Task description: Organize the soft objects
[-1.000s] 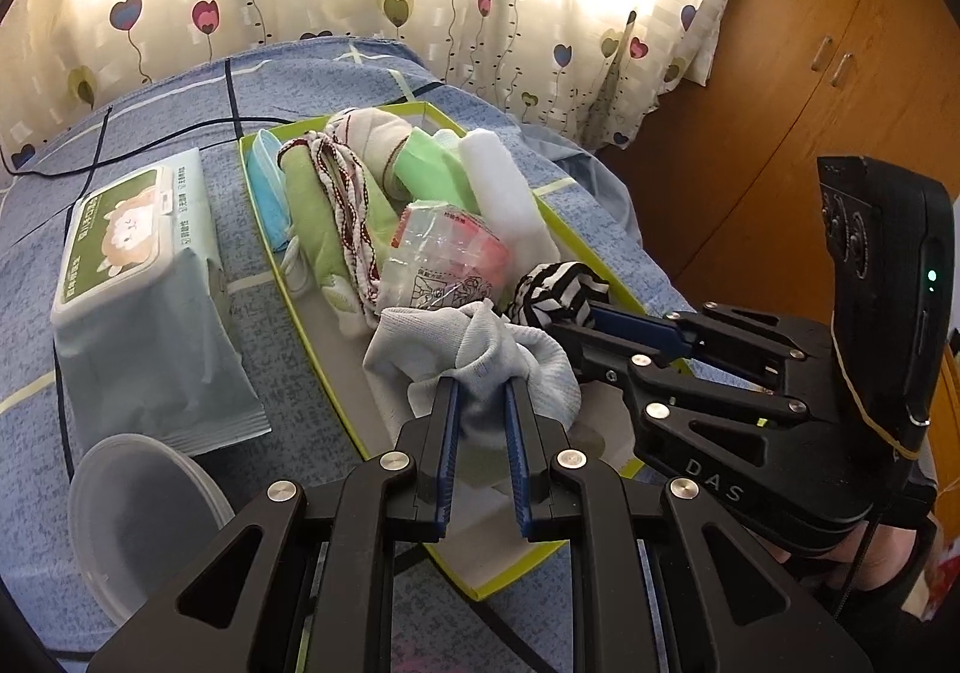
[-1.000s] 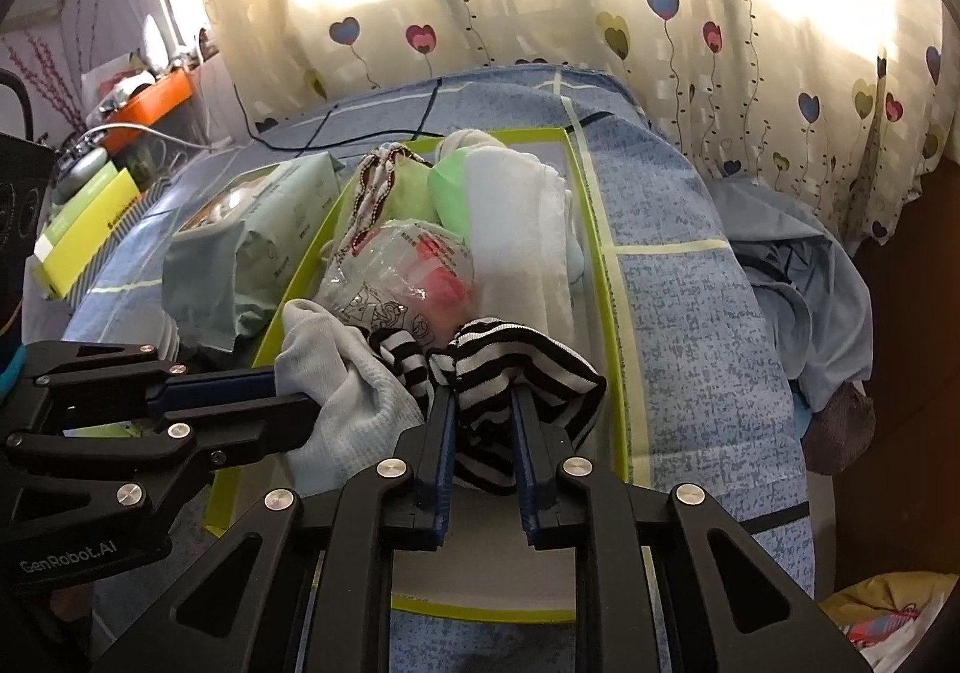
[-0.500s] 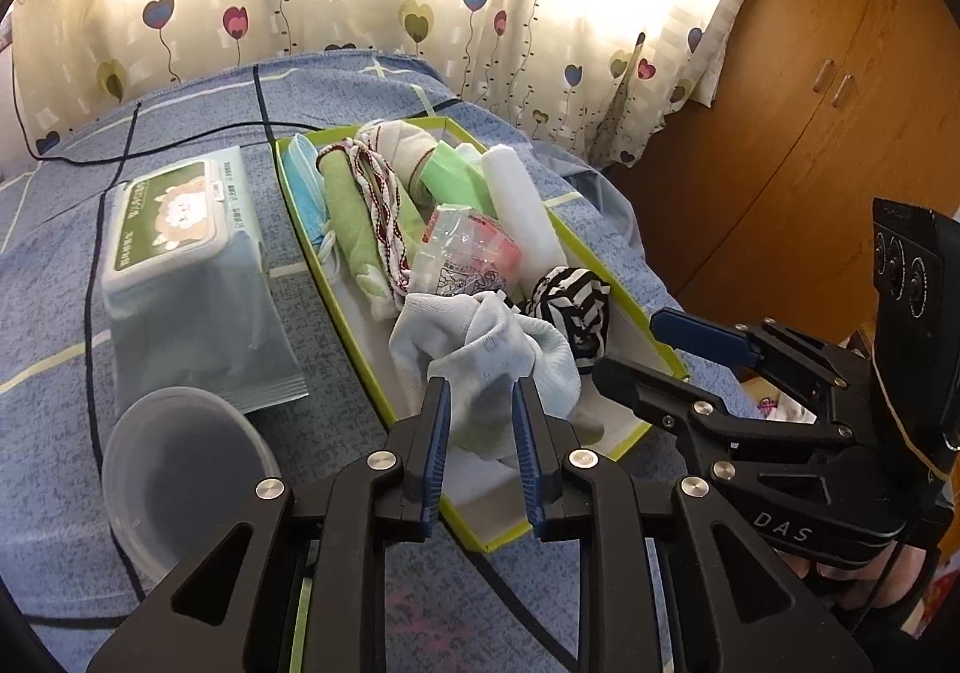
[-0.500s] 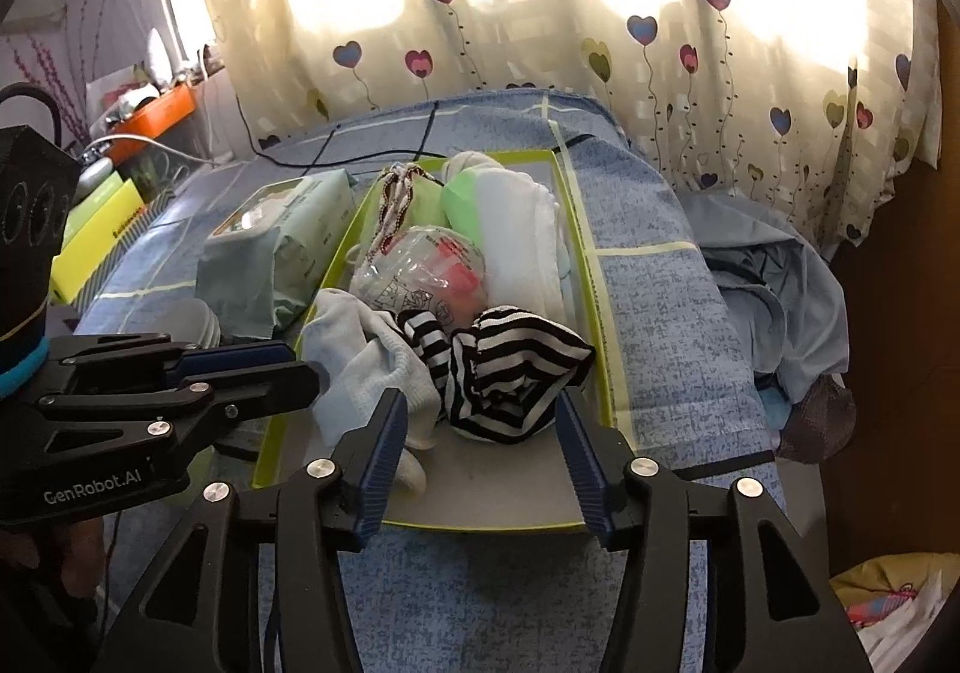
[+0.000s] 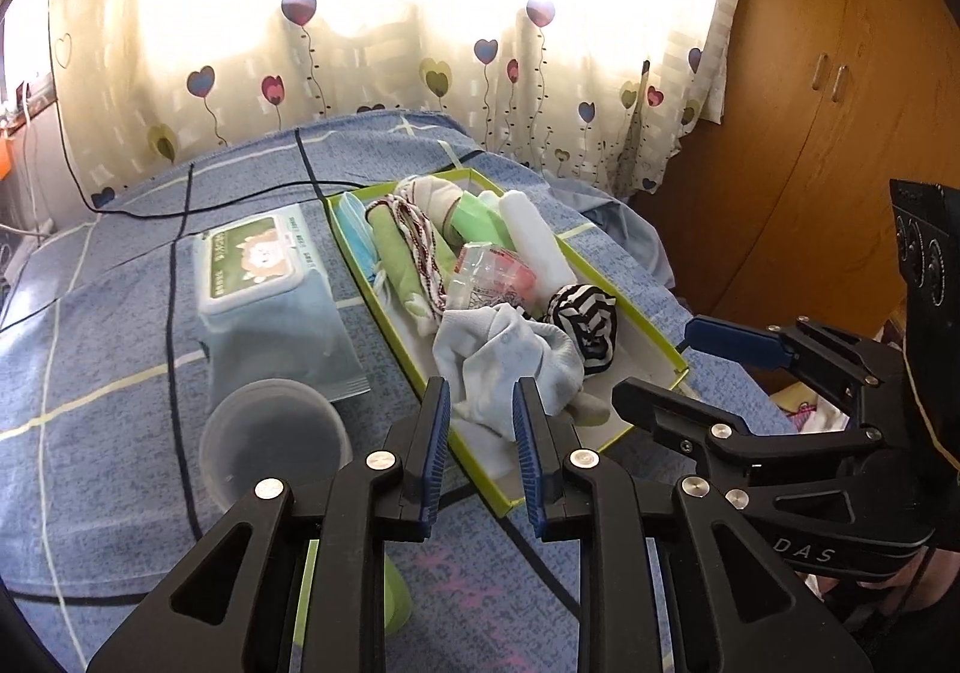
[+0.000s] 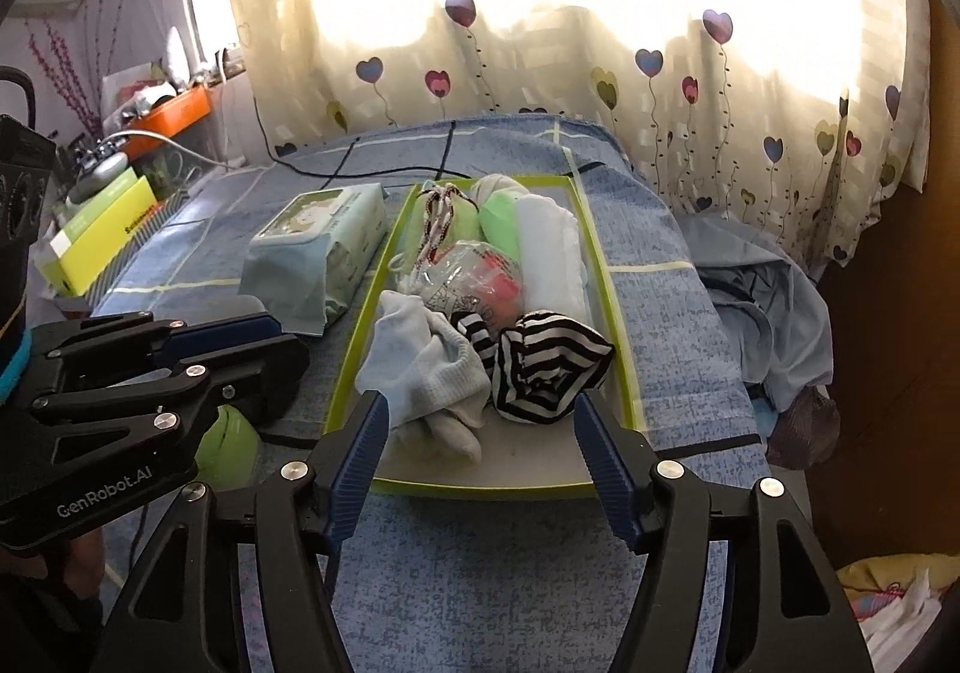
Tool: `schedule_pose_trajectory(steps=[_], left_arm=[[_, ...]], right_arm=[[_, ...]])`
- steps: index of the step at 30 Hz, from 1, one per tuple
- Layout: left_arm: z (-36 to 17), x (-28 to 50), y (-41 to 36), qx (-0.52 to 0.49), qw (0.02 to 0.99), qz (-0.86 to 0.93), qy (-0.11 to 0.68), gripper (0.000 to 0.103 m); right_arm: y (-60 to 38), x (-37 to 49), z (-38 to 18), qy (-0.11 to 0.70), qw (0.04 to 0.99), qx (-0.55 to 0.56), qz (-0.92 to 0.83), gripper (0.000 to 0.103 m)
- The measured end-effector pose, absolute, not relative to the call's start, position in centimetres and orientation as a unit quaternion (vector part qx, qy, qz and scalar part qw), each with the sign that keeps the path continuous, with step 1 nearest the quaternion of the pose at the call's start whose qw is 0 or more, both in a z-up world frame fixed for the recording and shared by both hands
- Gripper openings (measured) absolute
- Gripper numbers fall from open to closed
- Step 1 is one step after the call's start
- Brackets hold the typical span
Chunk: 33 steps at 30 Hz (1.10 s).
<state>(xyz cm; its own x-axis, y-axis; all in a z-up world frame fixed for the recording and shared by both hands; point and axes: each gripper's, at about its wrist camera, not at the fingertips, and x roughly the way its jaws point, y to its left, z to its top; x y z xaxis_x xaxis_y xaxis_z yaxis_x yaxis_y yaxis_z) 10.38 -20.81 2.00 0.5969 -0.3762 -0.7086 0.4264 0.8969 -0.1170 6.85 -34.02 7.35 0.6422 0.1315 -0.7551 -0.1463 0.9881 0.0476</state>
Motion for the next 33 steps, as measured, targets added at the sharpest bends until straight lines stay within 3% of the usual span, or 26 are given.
schedule_pose_trajectory(steps=[8,33], left_arm=[[2.4,8.1,-19.9,0.041,0.901,-0.209,0.378,0.023],[2.0,2.8,-15.6,0.031,0.911,-0.164,0.377,0.023]], right_arm=[[-32.8,4.9,7.9,0.411,0.908,-0.013,0.08,0.069],[-28.2,0.2,7.8,0.413,0.904,-0.034,0.106,0.07]])
